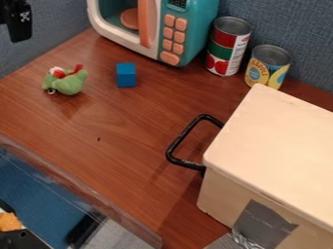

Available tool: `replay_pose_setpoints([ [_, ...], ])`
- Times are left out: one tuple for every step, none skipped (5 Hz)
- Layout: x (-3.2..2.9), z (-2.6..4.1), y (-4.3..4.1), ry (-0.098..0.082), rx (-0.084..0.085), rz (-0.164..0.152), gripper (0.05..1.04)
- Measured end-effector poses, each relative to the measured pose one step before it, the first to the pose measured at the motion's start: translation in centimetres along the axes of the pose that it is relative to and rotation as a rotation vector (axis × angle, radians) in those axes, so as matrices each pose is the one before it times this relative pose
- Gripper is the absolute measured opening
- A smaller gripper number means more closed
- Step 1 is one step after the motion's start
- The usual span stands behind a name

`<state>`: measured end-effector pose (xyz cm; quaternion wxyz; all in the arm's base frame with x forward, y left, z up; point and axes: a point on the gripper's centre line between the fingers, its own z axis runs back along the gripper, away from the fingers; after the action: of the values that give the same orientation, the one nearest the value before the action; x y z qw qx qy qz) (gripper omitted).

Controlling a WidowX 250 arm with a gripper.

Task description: Opened the drawer

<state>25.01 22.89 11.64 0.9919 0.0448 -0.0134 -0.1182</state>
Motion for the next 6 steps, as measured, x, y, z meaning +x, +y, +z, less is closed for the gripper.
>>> replay_pose_setpoints([
  [-0.078, -1.274, -0.411, 0.0175, -0.0326, 0.0048, 1.001],
  [0.782, -1.353, -2.938, 0.0072, -0.0483, -0.0247, 1.001],
  [1.037, 0.186, -2.794, -0.0250, -0.0224, -0.0121, 1.001],
  [1.808, 0.020, -3.436, -0.0391, -0.0371, -0.0011, 1.001],
  [1.506, -0.638, -3.266, 0.0009, -0.0457, 0.0070, 1.001],
  [1.337, -0.323, -2.100, -0.0104, -0.0246, 0.0192, 1.001],
])
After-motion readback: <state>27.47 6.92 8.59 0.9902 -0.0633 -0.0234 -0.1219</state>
